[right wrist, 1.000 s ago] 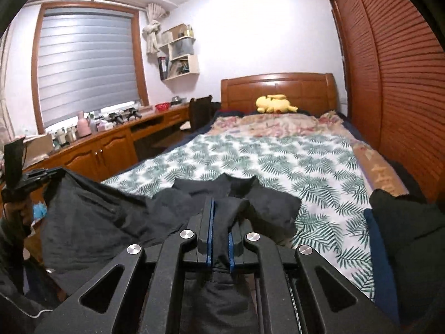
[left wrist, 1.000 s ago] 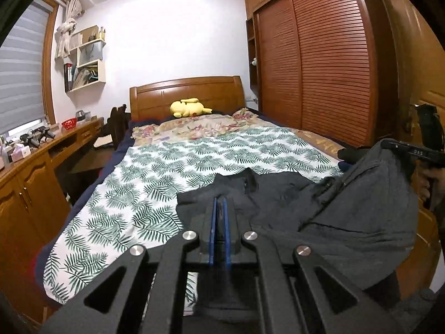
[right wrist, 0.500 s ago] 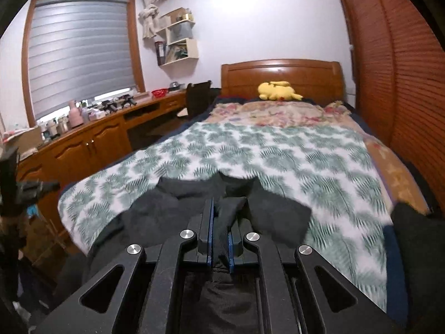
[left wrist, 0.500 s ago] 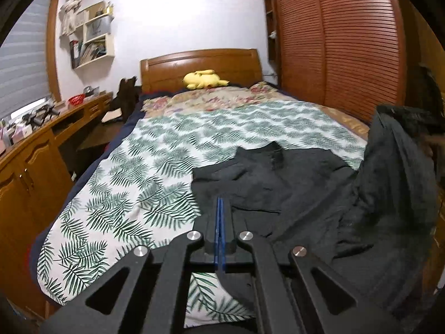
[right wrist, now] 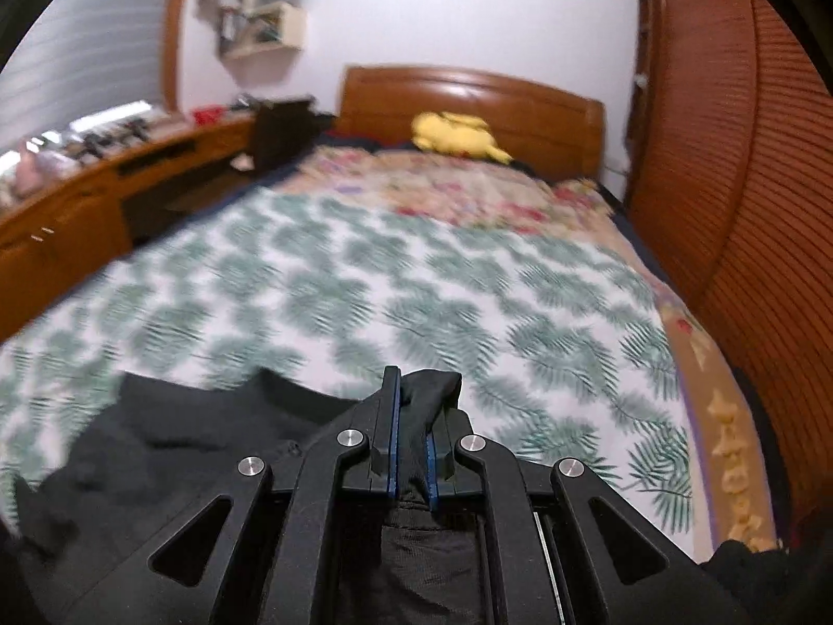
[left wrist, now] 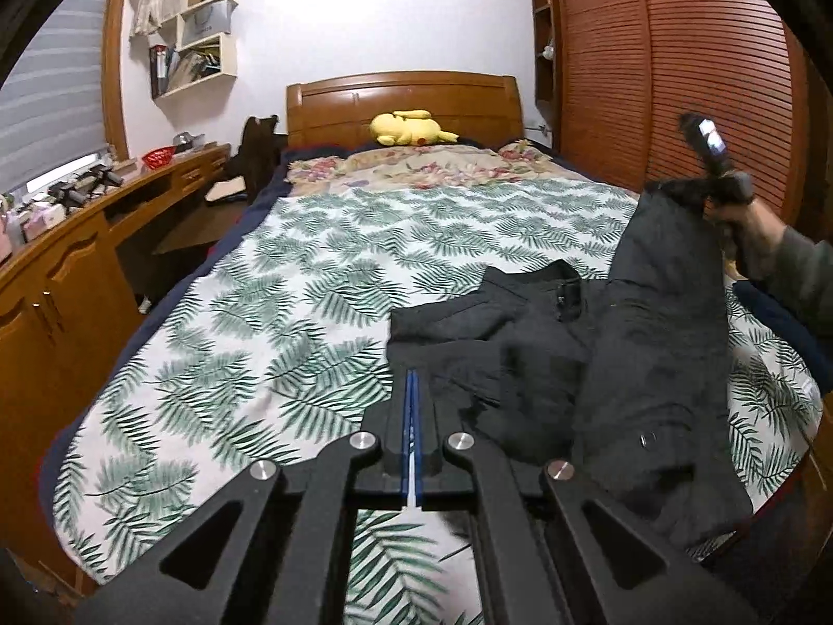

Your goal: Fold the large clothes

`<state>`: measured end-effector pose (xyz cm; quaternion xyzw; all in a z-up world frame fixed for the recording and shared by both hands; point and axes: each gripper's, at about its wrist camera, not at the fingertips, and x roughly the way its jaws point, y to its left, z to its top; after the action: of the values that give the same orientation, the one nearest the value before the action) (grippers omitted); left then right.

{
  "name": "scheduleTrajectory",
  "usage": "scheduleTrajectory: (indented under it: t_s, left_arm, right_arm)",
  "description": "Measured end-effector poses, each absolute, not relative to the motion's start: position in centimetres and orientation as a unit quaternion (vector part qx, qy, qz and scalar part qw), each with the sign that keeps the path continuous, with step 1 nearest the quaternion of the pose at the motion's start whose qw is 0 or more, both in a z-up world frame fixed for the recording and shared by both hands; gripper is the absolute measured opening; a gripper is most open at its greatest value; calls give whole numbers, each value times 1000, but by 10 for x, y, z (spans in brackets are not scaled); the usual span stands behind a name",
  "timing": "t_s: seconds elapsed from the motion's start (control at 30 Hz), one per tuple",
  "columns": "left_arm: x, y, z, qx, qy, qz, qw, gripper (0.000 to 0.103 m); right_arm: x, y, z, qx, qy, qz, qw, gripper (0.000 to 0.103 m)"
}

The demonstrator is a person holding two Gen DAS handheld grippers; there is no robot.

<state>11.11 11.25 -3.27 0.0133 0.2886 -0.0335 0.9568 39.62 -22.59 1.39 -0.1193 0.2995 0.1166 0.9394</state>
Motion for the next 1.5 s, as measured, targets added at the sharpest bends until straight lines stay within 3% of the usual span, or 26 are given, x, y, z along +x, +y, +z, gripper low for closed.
scheduleTrajectory:
  t_s: [0.17, 0.23, 0.3, 0.33, 0.4, 0.47, 0.5, 0.6, 0.97, 1.5]
  left_arm:
    - [124, 97, -45, 11, 302, -61, 951, 0]
    - [126, 90, -50, 16, 307, -67, 949, 0]
    - [128, 84, -53, 21, 310, -70, 948, 0]
    - [128, 81, -54, 23, 311, -71, 948, 0]
    - [129, 77, -56, 22, 313, -75, 947, 0]
    - [129, 72, -58, 22, 315, -79, 945, 0]
    - [130, 71, -59, 22, 316, -80, 945, 0]
    - [129, 66, -60, 22, 318, -83, 944, 0]
    - [119, 52, -71, 27, 322, -93, 942, 0]
    - [98, 35, -88, 28, 335, -109, 936, 0]
  right_arm:
    - [428, -254, -52, -128, 387, 86, 909, 6]
    - [418, -264, -68, -134, 396, 92, 904, 11]
    - [404, -270, -75, -140, 396, 102, 902, 28]
    - [394, -272, -75, -141, 392, 106, 903, 31]
    - [377, -274, -73, -146, 386, 114, 904, 45]
    - [360, -272, -70, -153, 381, 122, 904, 53]
    - [350, -271, -68, -156, 378, 124, 904, 64]
    - [327, -269, -62, -153, 366, 133, 909, 79]
    - [229, -255, -73, -106, 355, 187, 910, 81]
    - [143, -212, -135, -82, 412, 251, 872, 81]
